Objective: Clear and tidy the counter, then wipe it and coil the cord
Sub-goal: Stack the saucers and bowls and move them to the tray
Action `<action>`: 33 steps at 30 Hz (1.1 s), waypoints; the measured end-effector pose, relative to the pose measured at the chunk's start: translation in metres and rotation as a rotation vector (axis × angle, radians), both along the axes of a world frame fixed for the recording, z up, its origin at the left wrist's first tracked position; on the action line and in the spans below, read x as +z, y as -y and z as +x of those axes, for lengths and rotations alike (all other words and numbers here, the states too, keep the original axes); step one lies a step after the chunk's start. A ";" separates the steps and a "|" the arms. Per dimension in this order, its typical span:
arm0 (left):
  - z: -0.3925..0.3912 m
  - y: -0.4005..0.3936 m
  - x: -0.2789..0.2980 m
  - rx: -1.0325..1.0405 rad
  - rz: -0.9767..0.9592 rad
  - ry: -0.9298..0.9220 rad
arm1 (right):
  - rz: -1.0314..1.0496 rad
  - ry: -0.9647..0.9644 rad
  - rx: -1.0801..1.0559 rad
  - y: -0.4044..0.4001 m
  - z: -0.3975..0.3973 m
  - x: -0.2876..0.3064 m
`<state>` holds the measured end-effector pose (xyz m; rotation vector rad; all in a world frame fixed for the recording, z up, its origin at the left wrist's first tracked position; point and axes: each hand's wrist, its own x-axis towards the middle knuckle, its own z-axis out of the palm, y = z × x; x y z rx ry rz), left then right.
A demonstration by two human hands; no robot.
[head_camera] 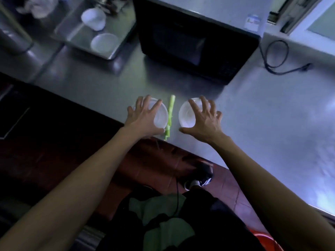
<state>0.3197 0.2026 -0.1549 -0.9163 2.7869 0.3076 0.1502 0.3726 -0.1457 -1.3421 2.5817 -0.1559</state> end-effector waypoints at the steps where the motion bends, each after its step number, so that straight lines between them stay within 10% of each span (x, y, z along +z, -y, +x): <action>1: 0.020 0.009 0.002 0.024 -0.007 0.002 | -0.009 -0.005 0.025 0.012 0.015 0.002; 17: 0.226 0.080 0.012 0.525 0.005 -0.007 | 0.025 -0.010 0.442 0.172 0.151 0.023; 33: 0.184 0.248 0.016 0.490 -0.014 0.094 | -0.011 0.115 0.423 0.346 0.122 -0.004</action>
